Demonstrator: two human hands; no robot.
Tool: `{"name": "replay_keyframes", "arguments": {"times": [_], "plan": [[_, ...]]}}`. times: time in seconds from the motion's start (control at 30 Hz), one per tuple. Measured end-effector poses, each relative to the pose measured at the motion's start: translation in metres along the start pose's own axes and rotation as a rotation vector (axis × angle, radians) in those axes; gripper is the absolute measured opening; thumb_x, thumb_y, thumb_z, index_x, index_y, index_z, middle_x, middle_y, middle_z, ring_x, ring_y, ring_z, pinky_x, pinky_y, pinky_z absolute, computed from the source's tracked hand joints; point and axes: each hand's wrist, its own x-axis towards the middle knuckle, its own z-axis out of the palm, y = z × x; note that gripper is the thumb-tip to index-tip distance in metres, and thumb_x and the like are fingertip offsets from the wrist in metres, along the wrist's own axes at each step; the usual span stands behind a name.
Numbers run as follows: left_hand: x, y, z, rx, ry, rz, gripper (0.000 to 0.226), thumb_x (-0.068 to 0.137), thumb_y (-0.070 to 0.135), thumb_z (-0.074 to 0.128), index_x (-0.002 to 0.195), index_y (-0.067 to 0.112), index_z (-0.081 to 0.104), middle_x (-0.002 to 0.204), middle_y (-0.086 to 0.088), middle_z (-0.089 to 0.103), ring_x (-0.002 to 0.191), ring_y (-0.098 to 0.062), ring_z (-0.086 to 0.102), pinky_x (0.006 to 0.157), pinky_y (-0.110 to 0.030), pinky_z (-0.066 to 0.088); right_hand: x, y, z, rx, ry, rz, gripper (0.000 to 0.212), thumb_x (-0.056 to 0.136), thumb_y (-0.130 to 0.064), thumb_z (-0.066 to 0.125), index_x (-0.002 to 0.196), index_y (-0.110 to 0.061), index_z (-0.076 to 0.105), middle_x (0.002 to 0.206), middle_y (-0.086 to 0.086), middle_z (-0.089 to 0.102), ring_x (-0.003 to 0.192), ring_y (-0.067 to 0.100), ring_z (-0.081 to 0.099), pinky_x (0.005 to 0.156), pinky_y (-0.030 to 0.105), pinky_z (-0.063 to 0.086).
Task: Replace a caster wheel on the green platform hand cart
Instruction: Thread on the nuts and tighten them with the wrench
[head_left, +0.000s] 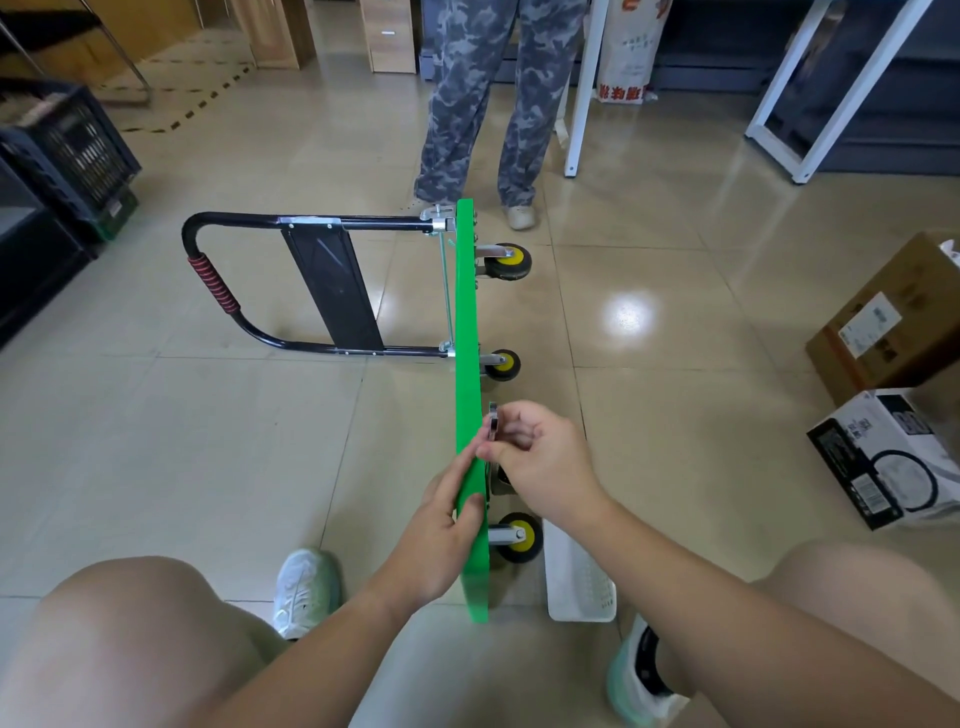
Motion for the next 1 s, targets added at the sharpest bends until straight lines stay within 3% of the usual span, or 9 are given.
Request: {"name": "replay_keyframes", "arguments": {"times": [0.37,0.5,0.6,1.0], "plan": [[-0.001,0.0,0.001,0.046,-0.019,-0.032,0.061,0.108,0.021,0.045,0.142,0.063,0.017,0.155,0.022,0.03,0.131,0.031,0.022,0.105,0.006,0.013,0.027,0.007,-0.004,-0.021,0.014,0.037,0.033,0.079,0.005,0.077,0.085,-0.027,0.07,0.082,-0.008,0.076,0.084,0.011,0.073,0.083,0.028,0.057],[-0.001,-0.004,0.001,0.059,-0.019,-0.03,0.06,0.108,0.023,0.045,0.142,0.064,0.016,0.157,0.021,0.028,0.141,0.017,0.024,0.108,0.004,0.012,0.035,0.006,-0.007,-0.034,0.019,0.068,0.03,0.08,0.001,0.078,0.09,-0.025,0.07,0.086,-0.006,0.076,0.086,0.01,0.074,0.086,0.032,0.059],[-0.001,-0.006,0.001,0.055,-0.02,-0.025,0.06,0.108,0.024,0.045,0.143,0.065,0.017,0.158,0.022,0.028,0.139,0.024,0.021,0.108,0.003,0.013,0.038,0.008,-0.008,-0.042,0.019,0.087,0.028,0.081,0.0,0.078,0.092,-0.024,0.07,0.088,-0.003,0.076,0.086,0.012,0.074,0.087,0.037,0.06],[-0.002,-0.005,-0.002,0.041,-0.034,-0.02,0.06,0.108,0.023,0.046,0.144,0.061,0.018,0.155,0.024,0.029,0.137,0.027,0.02,0.109,0.003,0.014,0.057,0.007,-0.008,-0.137,-0.004,0.189,0.024,0.077,-0.004,0.082,0.088,-0.022,0.07,0.085,-0.003,0.077,0.085,0.014,0.075,0.083,0.044,0.061]]}}
